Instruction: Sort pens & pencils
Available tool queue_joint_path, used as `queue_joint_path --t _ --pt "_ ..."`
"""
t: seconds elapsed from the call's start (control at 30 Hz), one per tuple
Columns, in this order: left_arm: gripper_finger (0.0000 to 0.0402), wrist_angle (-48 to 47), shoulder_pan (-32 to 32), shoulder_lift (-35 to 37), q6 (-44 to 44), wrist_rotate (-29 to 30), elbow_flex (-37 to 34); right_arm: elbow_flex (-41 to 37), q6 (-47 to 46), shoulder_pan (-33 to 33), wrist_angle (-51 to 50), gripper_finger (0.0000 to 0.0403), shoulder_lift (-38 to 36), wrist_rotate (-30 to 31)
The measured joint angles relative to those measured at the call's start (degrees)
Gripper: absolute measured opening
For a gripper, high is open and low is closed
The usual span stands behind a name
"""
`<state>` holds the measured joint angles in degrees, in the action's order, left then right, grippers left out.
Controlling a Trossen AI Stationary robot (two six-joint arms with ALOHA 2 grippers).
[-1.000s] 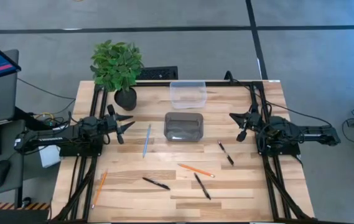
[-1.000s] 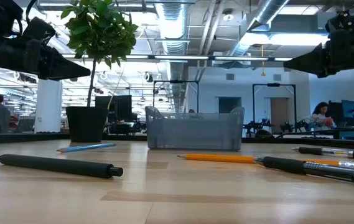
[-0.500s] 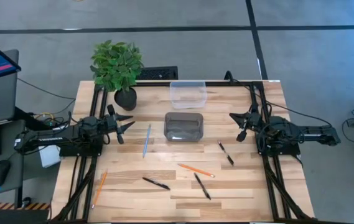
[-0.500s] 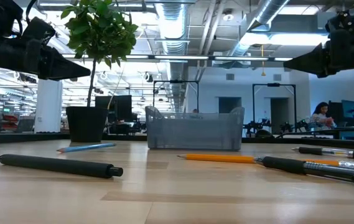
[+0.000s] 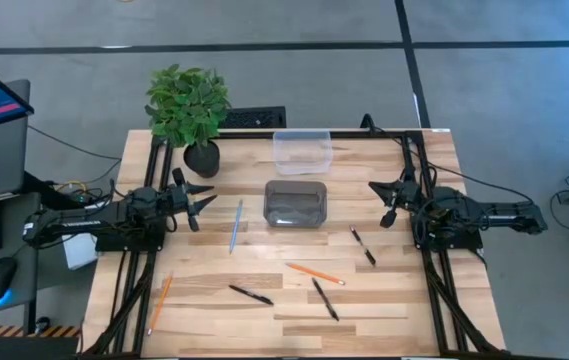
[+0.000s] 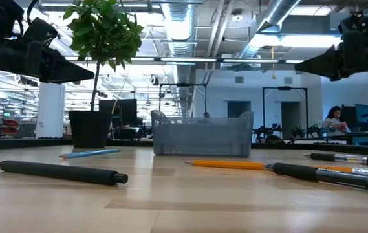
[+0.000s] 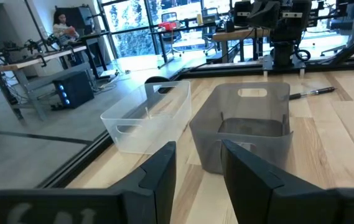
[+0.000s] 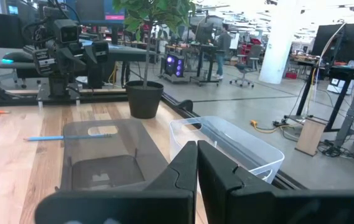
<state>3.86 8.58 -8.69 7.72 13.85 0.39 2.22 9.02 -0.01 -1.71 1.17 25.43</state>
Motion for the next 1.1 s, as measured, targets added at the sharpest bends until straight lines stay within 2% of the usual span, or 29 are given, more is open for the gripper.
queue_joint_path --t 1.1 --pt "0.0118 0.0 0.0 0.0 0.7 0.0 0.0 0.0 -0.5 0.0 1.2 0.0036 0.0 0.0"
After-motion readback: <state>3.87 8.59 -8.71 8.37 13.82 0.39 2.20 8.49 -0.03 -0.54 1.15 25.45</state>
